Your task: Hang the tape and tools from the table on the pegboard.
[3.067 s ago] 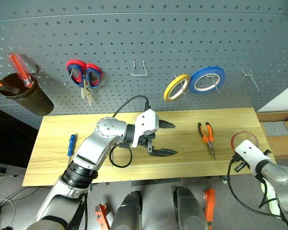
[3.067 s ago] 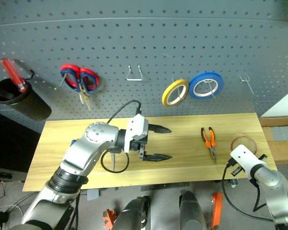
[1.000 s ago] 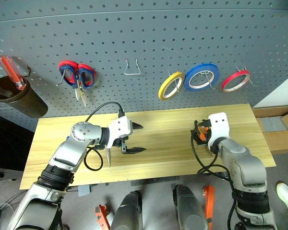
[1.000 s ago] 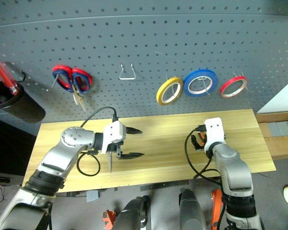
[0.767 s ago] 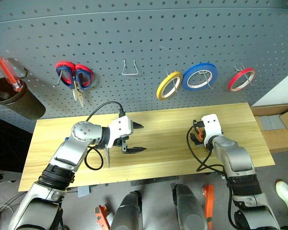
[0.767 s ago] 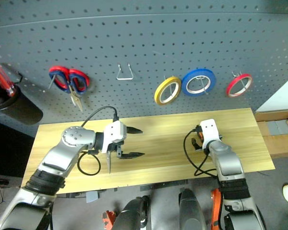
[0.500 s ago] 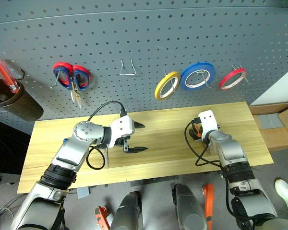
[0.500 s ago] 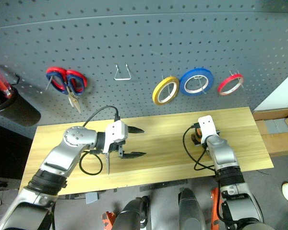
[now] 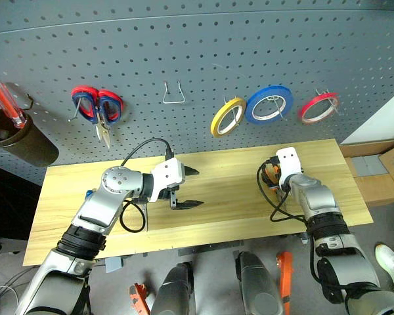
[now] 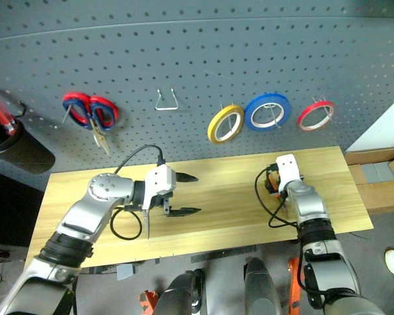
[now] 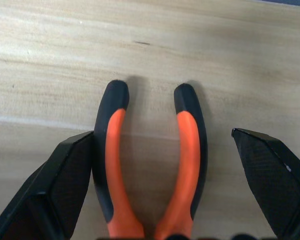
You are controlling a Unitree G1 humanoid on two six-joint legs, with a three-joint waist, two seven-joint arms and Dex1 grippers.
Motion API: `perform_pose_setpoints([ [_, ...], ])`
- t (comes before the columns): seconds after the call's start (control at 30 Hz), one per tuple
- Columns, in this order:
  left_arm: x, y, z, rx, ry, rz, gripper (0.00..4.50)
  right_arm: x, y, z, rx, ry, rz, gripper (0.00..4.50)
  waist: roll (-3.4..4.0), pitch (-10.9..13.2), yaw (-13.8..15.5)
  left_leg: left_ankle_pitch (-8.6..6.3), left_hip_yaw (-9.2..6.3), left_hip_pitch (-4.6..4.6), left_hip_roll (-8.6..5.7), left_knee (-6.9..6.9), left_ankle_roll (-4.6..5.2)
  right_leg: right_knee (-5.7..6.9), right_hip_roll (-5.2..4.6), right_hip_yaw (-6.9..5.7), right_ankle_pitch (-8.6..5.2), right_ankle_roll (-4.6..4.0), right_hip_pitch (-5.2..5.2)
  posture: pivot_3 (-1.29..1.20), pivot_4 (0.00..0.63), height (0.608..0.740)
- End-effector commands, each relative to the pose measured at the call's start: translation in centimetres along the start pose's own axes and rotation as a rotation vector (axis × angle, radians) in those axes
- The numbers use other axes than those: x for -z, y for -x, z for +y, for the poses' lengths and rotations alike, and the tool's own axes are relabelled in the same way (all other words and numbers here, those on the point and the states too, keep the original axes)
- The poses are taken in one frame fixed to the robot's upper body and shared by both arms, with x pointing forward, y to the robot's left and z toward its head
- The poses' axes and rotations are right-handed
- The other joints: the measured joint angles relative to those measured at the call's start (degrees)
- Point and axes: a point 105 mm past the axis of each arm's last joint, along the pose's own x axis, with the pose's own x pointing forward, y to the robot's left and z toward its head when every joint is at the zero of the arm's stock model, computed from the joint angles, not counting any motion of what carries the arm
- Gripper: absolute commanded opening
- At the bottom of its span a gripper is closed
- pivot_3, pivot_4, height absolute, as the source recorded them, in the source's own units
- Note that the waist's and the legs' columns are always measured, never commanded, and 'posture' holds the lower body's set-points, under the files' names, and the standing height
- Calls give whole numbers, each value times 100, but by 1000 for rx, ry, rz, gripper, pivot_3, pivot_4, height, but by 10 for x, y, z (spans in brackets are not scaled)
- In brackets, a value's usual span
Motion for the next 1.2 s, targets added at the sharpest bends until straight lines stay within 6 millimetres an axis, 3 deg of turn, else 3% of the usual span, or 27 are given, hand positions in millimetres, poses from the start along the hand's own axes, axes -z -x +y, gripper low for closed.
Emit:
perform_pose_setpoints([
  [0.03, -11, 2, 2, -12, -35, -32, 4500, 32, 3, 2, -23, -40, 113, 4465, -1, -1, -2, 0, 0, 0, 0, 0, 0, 0, 0, 0, 0, 0, 0, -155, 327, 740],
  [0.4, -12, 1, 4, -18, -39, -37, 4500, 40, 1, 13, -56, -36, 139, 4465, -10, -6, -4, 0, 2, 6, 2, 2, 0, 7, 1, 2, 0, -1, 1, -154, 325, 740],
  [0.6, -12, 1, 4, -29, -25, -47, 4500, 51, 1, 11, -56, -31, 163, 2667, -21, -13, -2, 0, 3, 11, 1, 3, 0, 7, 1, 2, 1, -1, 7, -154, 325, 740],
  [0.77, -10, 6, 8, -101, 23, -76, 4500, 33, 8, 14, -49, -6, 76, 2661, -27, -17, -1, 0, -2, 10, 1, 4, 0, 7, 1, 1, 1, -1, 7, -155, 322, 740],
  [0.87, -4, 17, 9, -166, 74, -87, 4500, 20, 24, 23, -65, -7, 0, 2661, -26, -16, -2, 0, -7, 7, 2, 0, 0, 6, 1, 0, 1, -1, 1, -154, 323, 740],
  [1.03, -3, 31, 0, -235, 182, -121, 4500, 15, 65, 52, -117, -25, -88, 2661, -21, -13, -1, -2, -25, -6, 2, -9, -1, 2, -2, 7, 1, -1, -18, -136, 329, 740],
  [1.2, -1, 42, -5, -301, 237, -128, 4500, -12, 110, 85, -191, 65, -284, 2661, -17, -10, 15, -2, -26, -2, 2, -8, -1, 8, -2, 10, 1, -1, -21, -129, 332, 740],
])
